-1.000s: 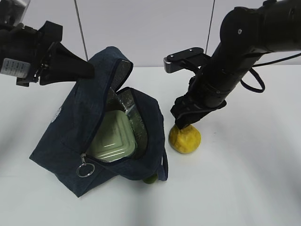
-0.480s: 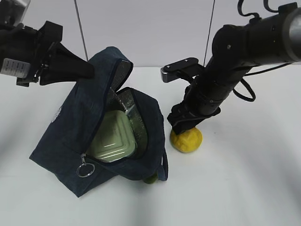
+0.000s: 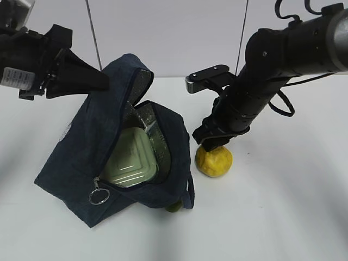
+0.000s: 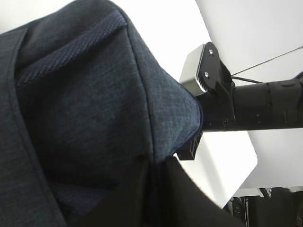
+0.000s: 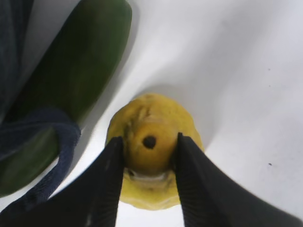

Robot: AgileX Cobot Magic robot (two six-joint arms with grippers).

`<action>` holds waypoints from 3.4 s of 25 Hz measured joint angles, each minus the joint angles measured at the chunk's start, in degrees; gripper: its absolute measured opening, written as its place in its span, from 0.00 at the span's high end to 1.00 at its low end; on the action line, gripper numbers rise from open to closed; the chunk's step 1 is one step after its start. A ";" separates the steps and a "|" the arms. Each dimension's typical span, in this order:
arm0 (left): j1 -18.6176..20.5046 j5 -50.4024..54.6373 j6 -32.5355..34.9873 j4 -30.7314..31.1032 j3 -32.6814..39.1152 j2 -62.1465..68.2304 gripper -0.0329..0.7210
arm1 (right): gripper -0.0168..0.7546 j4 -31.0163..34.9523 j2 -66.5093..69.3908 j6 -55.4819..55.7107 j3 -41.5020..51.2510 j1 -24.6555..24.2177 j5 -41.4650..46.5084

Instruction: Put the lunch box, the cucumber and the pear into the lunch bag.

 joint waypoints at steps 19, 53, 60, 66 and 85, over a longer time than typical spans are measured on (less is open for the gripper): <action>0.00 -0.11 0.00 0.41 0.00 0.00 0.93 | 0.62 8.87 -17.65 -4.08 0.08 0.00 2.37; 0.00 3.69 0.00 0.73 0.00 0.00 0.93 | 0.38 56.14 -4.09 -39.16 0.13 0.92 2.20; 1.63 3.67 0.00 2.95 0.00 0.00 0.93 | 0.39 48.33 -9.09 -38.30 0.13 0.09 3.32; 5.63 3.61 0.00 7.10 -0.04 -0.05 0.93 | 0.42 33.43 -13.13 -24.62 0.13 0.06 4.22; 6.59 -2.78 -5.15 24.84 -0.06 -0.09 0.93 | 0.43 17.25 -11.10 -1.45 0.13 1.05 6.71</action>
